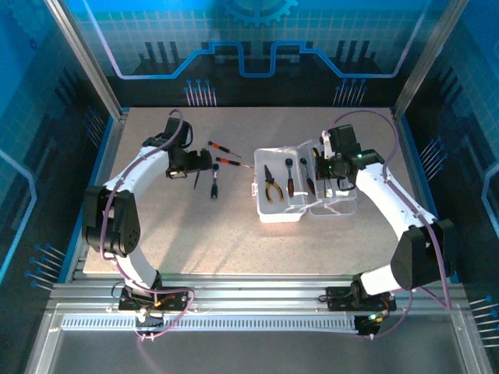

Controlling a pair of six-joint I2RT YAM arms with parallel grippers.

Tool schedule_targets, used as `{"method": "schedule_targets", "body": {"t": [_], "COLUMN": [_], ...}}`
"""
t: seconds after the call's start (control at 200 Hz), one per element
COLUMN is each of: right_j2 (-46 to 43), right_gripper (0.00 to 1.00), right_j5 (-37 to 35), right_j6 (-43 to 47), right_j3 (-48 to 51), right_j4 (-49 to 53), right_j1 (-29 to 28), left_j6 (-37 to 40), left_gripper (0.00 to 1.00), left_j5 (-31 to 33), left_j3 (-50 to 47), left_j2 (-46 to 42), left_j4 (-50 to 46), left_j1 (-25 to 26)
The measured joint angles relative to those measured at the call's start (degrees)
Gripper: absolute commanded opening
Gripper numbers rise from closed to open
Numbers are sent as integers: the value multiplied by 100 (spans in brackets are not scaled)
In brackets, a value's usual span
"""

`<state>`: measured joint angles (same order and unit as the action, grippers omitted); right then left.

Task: Pack the tool kit

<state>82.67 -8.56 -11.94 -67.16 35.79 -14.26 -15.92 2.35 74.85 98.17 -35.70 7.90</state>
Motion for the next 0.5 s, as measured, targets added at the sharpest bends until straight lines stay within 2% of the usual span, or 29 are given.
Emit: {"method": "schedule_targets", "body": {"t": [0.25, 0.5], "right_j2": [164, 221], "right_gripper": [0, 27], "right_j5": [-291, 20], "right_j6": [-4, -114], "right_j3": [151, 153], "right_j4": [-155, -341], "right_j1": [-2, -9], "left_j6": [0, 0], "left_gripper": [99, 99], "left_j5": [0, 0], "left_j3": [0, 411], "left_j2": [149, 595], "left_j4": [48, -9], "left_j1": [133, 240]}}
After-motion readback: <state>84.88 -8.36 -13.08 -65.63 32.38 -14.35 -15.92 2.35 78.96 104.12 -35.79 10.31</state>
